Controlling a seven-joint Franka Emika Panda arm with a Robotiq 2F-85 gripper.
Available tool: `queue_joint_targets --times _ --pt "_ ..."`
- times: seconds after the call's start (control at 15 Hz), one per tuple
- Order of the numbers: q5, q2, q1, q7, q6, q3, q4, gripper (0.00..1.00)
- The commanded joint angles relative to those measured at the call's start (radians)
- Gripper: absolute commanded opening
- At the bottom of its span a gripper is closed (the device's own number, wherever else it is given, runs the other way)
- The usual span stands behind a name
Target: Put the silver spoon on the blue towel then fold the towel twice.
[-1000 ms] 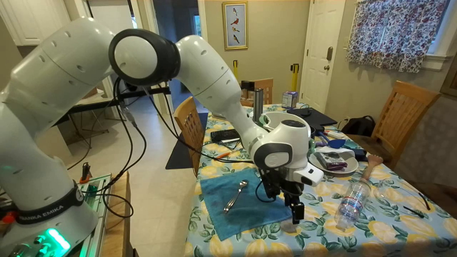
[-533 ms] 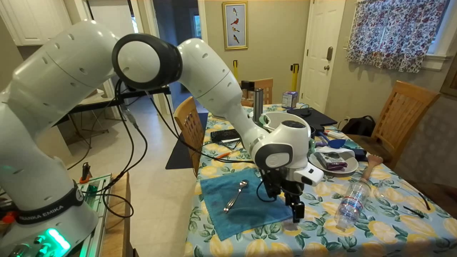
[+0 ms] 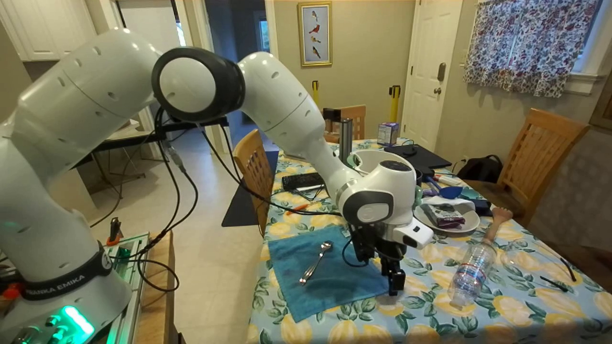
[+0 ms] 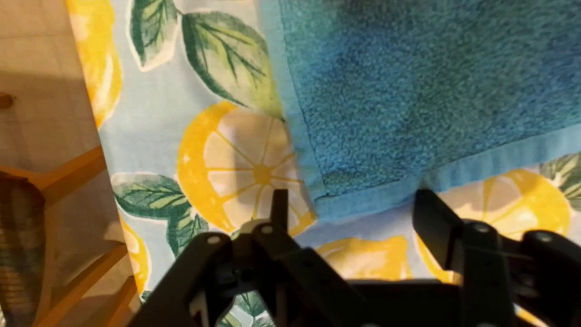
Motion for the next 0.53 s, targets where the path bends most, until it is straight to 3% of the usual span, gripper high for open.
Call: queue_joint_targets --times 0.0,0.07,0.13,0.4,0.47 --pt "0.025 0.014 0.002 0.035 -0.075 -0.003 0.039 0.55" --pt "0.025 0.014 0.002 0.043 -0.085 -0.004 0.045 0.46" --pt "0.025 0.016 0.004 0.051 -0.093 -0.005 0.051 0.3" --pt "0.026 0.019 0.004 0.073 -0.121 -0.004 0.064 0.02" --pt "0.026 0.014 0.004 0.075 -0.124 -0.003 0.06 0.0"
